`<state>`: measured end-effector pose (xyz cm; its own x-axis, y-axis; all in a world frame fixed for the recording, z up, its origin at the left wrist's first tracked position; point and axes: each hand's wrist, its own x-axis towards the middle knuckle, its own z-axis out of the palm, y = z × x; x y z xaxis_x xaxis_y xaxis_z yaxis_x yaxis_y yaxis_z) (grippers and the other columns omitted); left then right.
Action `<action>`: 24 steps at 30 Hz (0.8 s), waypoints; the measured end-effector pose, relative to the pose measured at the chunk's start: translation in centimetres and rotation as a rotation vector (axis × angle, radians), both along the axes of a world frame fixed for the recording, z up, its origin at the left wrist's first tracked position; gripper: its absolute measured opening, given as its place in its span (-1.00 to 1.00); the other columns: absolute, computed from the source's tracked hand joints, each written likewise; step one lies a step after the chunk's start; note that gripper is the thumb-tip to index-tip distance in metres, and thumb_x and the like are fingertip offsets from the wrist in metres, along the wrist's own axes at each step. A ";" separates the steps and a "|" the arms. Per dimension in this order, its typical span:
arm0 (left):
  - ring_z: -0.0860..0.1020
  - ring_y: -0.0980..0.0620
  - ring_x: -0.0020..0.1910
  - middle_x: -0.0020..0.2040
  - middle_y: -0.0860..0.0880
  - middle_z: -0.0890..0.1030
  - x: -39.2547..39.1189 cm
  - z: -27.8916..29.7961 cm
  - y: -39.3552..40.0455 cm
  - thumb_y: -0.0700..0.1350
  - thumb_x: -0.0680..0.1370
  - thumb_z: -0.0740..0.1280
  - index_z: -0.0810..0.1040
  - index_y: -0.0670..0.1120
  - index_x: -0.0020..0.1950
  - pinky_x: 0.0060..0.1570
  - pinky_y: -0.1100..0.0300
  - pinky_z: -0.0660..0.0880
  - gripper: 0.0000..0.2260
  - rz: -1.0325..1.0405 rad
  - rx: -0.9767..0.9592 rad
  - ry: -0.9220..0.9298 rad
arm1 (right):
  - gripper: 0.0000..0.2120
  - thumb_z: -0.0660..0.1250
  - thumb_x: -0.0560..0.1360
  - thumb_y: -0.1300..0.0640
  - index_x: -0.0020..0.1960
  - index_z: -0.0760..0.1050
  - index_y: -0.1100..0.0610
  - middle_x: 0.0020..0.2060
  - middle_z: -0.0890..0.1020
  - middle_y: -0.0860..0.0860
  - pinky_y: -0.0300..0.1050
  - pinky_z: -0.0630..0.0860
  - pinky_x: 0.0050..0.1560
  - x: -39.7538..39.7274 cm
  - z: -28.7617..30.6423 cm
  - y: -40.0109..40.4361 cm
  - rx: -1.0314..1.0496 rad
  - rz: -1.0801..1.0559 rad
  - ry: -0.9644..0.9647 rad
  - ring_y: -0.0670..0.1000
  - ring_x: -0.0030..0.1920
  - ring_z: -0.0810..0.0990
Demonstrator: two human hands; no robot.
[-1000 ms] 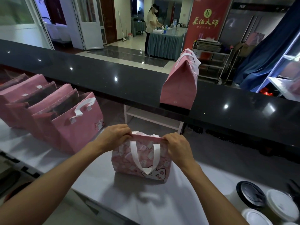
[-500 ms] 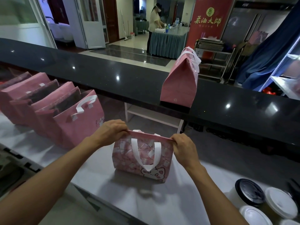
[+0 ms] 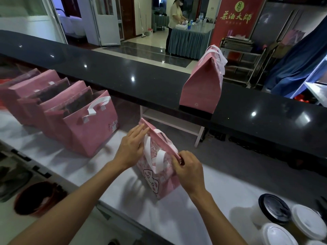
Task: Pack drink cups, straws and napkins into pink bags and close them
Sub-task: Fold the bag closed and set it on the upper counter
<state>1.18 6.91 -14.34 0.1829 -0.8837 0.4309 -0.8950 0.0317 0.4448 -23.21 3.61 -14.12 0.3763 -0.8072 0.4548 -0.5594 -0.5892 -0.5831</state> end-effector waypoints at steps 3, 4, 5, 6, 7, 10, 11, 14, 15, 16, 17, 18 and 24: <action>0.28 0.03 0.54 0.54 -0.03 0.37 -1.6 -0.7 2.6 -0.01 0.65 0.22 0.35 -0.07 0.56 0.52 0.02 0.25 -0.54 0.061 0.001 0.222 | -0.77 0.36 0.57 -0.14 0.01 0.56 0.03 -0.12 0.56 -0.16 -0.42 0.39 -0.18 0.5 -0.1 1.7 0.088 0.090 -0.069 -0.13 -0.18 0.50; 0.29 0.08 0.53 0.54 0.01 0.37 -2.3 -0.9 3.7 0.09 0.65 0.19 0.35 -0.04 0.56 0.51 0.09 0.24 -0.51 0.089 -0.005 0.299 | -0.67 0.33 0.55 -0.22 0.11 0.56 0.02 -0.03 0.59 -0.15 -0.44 0.40 -0.11 0.6 -0.3 2.3 0.144 0.127 -0.081 -0.14 -0.10 0.52; 0.28 0.13 0.52 0.54 0.06 0.35 -3.1 -1.2 4.7 0.16 0.64 0.18 0.35 -0.01 0.56 0.49 0.15 0.23 -0.48 0.113 -0.006 0.385 | -0.55 0.30 0.52 -0.30 0.20 0.55 0.02 0.06 0.59 -0.15 -0.48 0.40 -0.03 0.6 -0.5 2.7 0.198 0.159 -0.095 -0.15 -0.01 0.52; 0.28 0.19 0.50 0.53 0.12 0.33 -3.9 -1.8 5.7 0.20 0.63 0.17 0.33 0.04 0.57 0.46 0.20 0.23 -0.47 0.129 0.001 0.480 | -0.45 0.27 0.50 -0.37 0.28 0.52 0.00 0.15 0.57 -0.16 -0.51 0.38 0.06 0.6 -1.0 3.0 0.241 0.184 -0.109 -0.16 0.08 0.51; 0.28 0.24 0.49 0.52 0.18 0.32 -4.7 -2.4 6.7 0.23 0.62 0.16 0.30 0.10 0.56 0.44 0.23 0.24 -0.47 0.138 0.014 0.566 | -0.38 0.27 0.47 -0.41 0.35 0.48 -0.02 0.23 0.54 -0.17 -0.52 0.37 0.14 0.4 -1.7 3.3 0.276 0.202 -0.122 -0.18 0.16 0.49; 0.34 0.42 0.39 0.49 0.23 0.34 -6.9 -3.5 9.4 0.28 0.59 0.14 0.26 0.21 0.53 0.43 0.22 0.37 -0.49 0.152 0.028 0.767 | -0.39 0.36 0.45 -0.34 0.42 0.40 -0.13 0.32 0.47 -0.26 -0.31 0.43 0.29 -0.7 -4.6 3.9 0.358 0.191 -0.167 -0.19 0.28 0.45; 0.37 0.49 0.32 0.45 0.26 0.38 -7.7 -3.4 10.2 0.33 0.56 0.17 0.25 0.23 0.50 0.35 0.28 0.44 -0.48 0.134 0.023 0.837 | -0.43 0.41 0.45 -0.25 0.41 0.40 -0.15 0.32 0.47 -0.26 -0.20 0.47 0.30 -1.1 -5.6 3.9 0.382 0.171 -0.178 -0.17 0.29 0.47; 0.40 0.56 0.22 0.27 0.51 0.40 -9.4 -3.5 11.7 0.45 0.37 0.36 0.18 0.24 0.46 0.02 0.56 0.45 -0.25 0.063 0.050 0.941 | -0.47 0.44 0.49 -0.06 0.42 0.39 -0.18 0.34 0.49 -0.21 0.05 0.52 0.32 -2.5 -8.1 3.6 0.501 0.103 -0.185 -0.13 0.32 0.48; 0.43 0.53 0.22 0.24 0.56 0.40 -9.7 -3.9 11.9 0.37 0.37 0.45 0.16 0.27 0.47 -0.01 0.56 0.45 -0.22 0.048 0.091 0.948 | -0.46 0.44 0.49 -0.07 0.43 0.37 -0.20 0.36 0.49 -0.20 0.08 0.52 0.32 -2.8 -8.4 3.4 0.564 0.101 -0.189 -0.13 0.34 0.48; 0.47 0.46 0.22 0.25 0.56 0.41 -9.8 -4.8 11.9 0.24 0.39 0.53 0.15 0.29 0.49 0.00 0.52 0.47 -0.20 0.038 0.123 0.944 | -0.43 0.44 0.48 -0.09 0.45 0.34 -0.24 0.37 0.49 -0.20 0.09 0.52 0.33 -2.9 -8.5 3.3 0.627 0.113 -0.195 -0.13 0.35 0.48; 0.50 0.38 0.24 0.28 0.52 0.42 -9.8 -5.5 11.8 0.11 0.39 0.59 0.15 0.29 0.52 0.03 0.47 0.50 -0.15 0.041 0.142 0.943 | -0.40 0.45 0.48 -0.09 0.46 0.31 -0.27 0.39 0.48 -0.20 0.09 0.52 0.33 -2.8 -8.4 3.1 0.686 0.132 -0.203 -0.11 0.35 0.49; 0.53 0.30 0.26 0.30 0.45 0.44 -9.8 -6.2 11.7 0.01 0.39 0.62 0.16 0.26 0.54 0.07 0.40 0.53 -0.12 0.050 0.149 0.946 | -0.38 0.45 0.49 -0.08 0.46 0.27 -0.30 0.39 0.47 -0.20 0.08 0.53 0.33 -2.5 -8.2 3.1 0.737 0.146 -0.202 -0.10 0.35 0.49; 0.53 0.22 0.25 0.27 0.32 0.48 -9.5 -6.4 10.0 -0.21 0.41 0.57 0.30 0.27 0.44 0.03 0.27 0.60 -0.23 0.129 0.124 0.950 | -0.32 0.41 0.50 0.15 0.52 0.25 -0.23 0.42 0.45 -0.19 0.12 0.48 0.37 -1.5 -8.3 2.5 0.767 0.121 -0.184 -0.05 0.39 0.46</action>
<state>-8.30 16.92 -20.70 0.5060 -0.8615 -0.0424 -0.1534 -0.1382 0.9785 -24.69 6.07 -22.40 0.4546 -0.8783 -0.1477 -0.3725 -0.0369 -0.9273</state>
